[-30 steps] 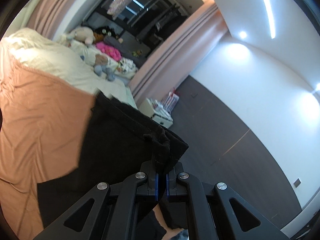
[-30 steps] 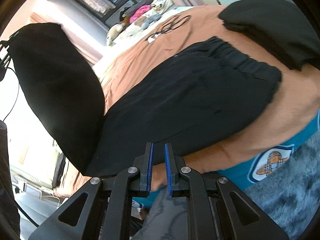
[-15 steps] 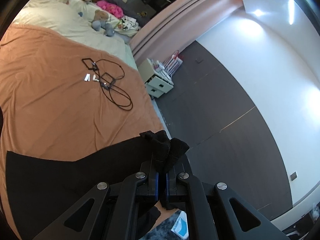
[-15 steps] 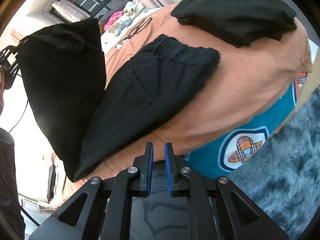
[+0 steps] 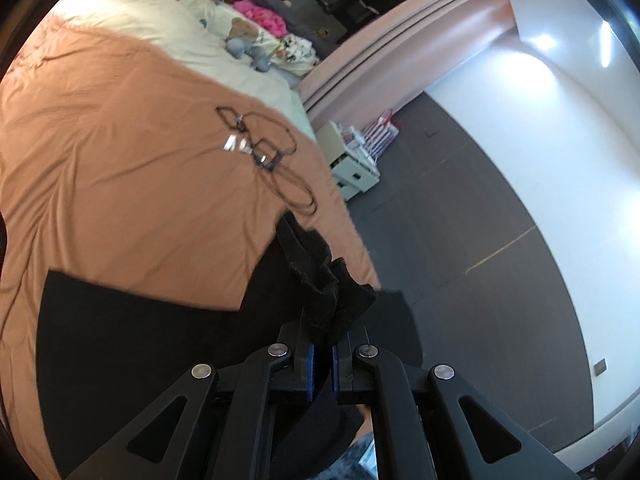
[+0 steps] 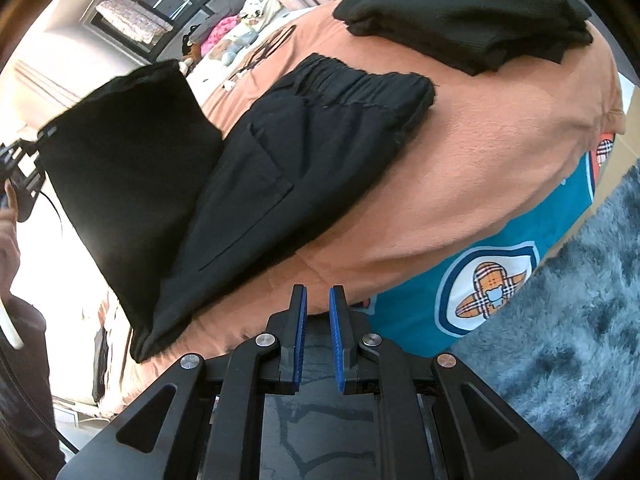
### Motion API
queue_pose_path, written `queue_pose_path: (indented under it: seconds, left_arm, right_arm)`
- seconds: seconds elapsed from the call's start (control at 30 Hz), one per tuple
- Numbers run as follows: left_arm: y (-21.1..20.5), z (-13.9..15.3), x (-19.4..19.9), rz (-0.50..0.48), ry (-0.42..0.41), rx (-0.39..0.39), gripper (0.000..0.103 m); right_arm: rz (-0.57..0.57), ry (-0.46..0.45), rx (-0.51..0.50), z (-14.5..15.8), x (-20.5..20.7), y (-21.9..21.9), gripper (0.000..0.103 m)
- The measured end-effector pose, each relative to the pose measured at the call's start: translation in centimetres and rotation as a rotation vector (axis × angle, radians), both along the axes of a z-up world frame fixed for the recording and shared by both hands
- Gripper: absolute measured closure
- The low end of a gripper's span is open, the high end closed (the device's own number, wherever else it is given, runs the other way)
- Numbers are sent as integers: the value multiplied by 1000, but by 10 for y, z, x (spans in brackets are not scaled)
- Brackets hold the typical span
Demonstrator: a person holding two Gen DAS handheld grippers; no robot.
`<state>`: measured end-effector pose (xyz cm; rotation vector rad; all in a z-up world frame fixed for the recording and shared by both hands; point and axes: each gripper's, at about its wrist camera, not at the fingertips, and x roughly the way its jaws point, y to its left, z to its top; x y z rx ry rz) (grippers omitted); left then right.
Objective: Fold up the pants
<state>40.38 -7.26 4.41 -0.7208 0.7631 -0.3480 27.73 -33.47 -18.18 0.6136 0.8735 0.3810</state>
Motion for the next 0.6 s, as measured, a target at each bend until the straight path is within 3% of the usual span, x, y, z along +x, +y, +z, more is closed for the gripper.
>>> queue_pose_path:
  seconds: [0.2, 0.3, 0.6]
  left_arm:
    - [-18, -35, -20, -66, 50, 51, 97]
    - [-31, -50, -22, -89, 69, 31, 97]
    - [-102, -48, -7, -217, 48, -37, 97]
  right_arm:
    - [37, -26, -8, 7, 6, 14, 94]
    - [39, -39, -9, 13, 8, 19, 94]
    - [0, -54, -18, 19, 5, 9, 94]
